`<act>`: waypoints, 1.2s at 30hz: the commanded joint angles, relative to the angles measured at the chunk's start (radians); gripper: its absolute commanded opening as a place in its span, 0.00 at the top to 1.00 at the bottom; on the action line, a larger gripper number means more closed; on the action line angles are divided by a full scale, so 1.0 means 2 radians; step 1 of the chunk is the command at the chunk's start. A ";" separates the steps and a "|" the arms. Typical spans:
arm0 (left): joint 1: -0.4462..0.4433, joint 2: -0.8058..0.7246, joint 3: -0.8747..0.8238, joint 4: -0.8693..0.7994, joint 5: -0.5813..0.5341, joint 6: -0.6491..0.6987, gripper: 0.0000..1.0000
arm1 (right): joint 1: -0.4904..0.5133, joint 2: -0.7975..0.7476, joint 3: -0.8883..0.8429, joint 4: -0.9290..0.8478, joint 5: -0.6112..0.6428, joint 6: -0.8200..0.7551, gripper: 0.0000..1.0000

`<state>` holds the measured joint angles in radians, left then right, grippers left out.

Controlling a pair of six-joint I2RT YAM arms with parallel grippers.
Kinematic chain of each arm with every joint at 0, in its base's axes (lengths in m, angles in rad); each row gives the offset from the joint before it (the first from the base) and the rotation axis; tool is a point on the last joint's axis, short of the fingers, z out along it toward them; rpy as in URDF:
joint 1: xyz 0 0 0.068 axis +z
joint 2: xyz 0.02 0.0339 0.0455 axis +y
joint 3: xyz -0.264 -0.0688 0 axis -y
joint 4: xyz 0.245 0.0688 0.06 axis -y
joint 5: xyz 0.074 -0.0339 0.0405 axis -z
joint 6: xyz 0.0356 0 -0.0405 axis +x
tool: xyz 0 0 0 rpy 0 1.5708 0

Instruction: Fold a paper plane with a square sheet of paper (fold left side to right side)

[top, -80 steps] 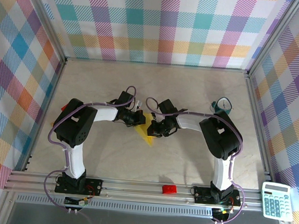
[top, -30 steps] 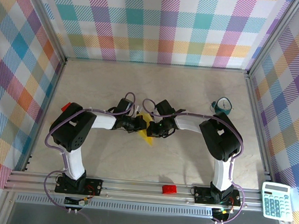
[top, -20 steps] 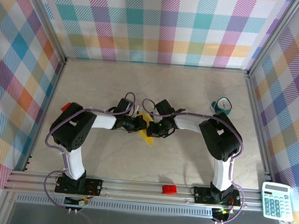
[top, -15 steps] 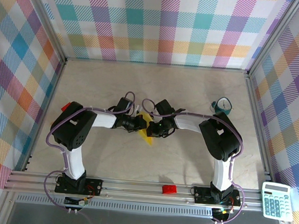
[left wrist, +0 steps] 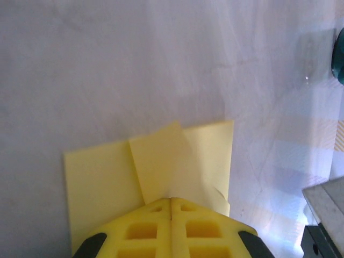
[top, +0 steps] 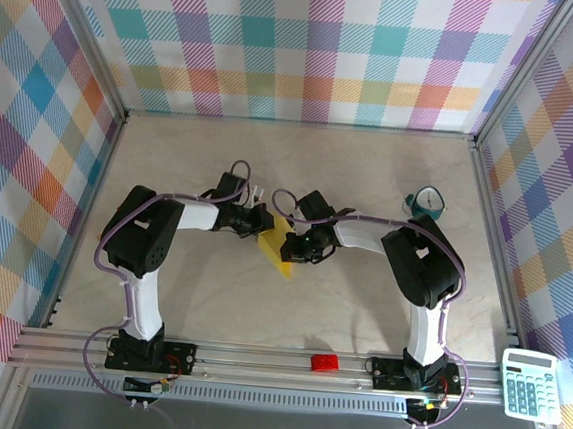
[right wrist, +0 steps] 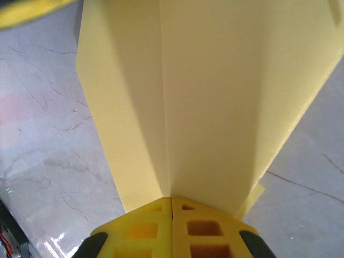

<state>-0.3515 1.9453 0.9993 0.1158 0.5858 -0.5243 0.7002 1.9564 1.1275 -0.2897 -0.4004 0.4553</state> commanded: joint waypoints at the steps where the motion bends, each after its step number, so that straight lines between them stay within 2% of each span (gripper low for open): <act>1: 0.024 0.022 0.027 -0.012 -0.056 0.029 1.00 | 0.007 0.062 -0.047 -0.102 0.081 -0.011 1.00; 14: 0.060 0.064 0.107 -0.046 -0.057 0.051 1.00 | 0.007 0.055 -0.052 -0.095 0.074 -0.005 1.00; 22: 0.061 -0.015 0.051 -0.035 -0.033 0.059 1.00 | 0.004 0.036 -0.055 -0.069 0.056 0.002 1.00; 30: 0.024 -0.096 -0.037 -0.007 0.018 0.024 1.00 | 0.000 0.033 -0.053 -0.051 0.046 0.007 1.00; 36: -0.015 -0.068 -0.033 0.017 0.041 0.007 1.00 | 0.000 0.035 -0.051 -0.049 0.045 0.007 1.00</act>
<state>-0.3576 1.7763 0.9268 0.1066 0.6205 -0.4866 0.6941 1.9381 1.0939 -0.2226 -0.4198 0.4633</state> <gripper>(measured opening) 0.050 0.049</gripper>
